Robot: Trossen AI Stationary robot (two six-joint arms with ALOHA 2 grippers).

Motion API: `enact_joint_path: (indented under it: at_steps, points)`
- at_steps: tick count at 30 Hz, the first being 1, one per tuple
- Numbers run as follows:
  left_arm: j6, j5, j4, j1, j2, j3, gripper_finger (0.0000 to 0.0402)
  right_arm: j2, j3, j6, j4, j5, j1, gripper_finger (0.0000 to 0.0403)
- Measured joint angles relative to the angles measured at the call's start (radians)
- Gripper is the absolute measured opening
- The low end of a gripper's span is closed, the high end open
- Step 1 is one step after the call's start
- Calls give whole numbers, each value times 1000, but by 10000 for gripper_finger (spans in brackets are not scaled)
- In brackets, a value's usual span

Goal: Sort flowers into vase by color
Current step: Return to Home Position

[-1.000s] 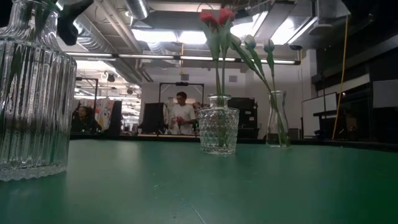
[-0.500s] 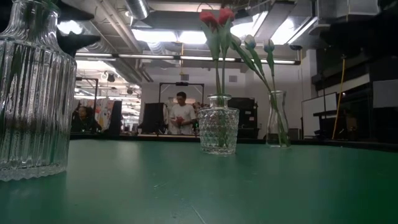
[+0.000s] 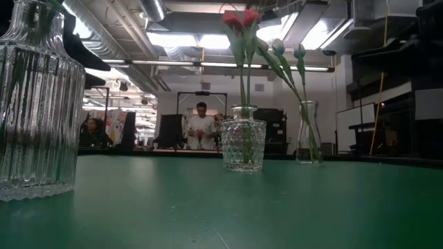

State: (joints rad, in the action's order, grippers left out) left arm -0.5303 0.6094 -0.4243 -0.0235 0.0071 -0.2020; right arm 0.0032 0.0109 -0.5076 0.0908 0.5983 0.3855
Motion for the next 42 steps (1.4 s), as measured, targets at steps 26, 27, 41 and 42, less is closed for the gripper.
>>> enact_joint_path:
  at_steps: [26, 27, 41, 42]
  points:
    - [-32, 5, -15, 0, 0, 0, 230, 1, -2, -68, -14, 38, 0, 209]
    - [-24, 5, -15, 0, 0, 0, 230, 1, -2, -68, -15, 38, 0, 209]
    - [-14, 5, -15, 0, 0, 0, 230, 1, -3, -67, -17, 38, 0, 209]
    - [-13, 5, -15, 0, 0, 0, 230, 1, -3, -67, -17, 38, 0, 209]
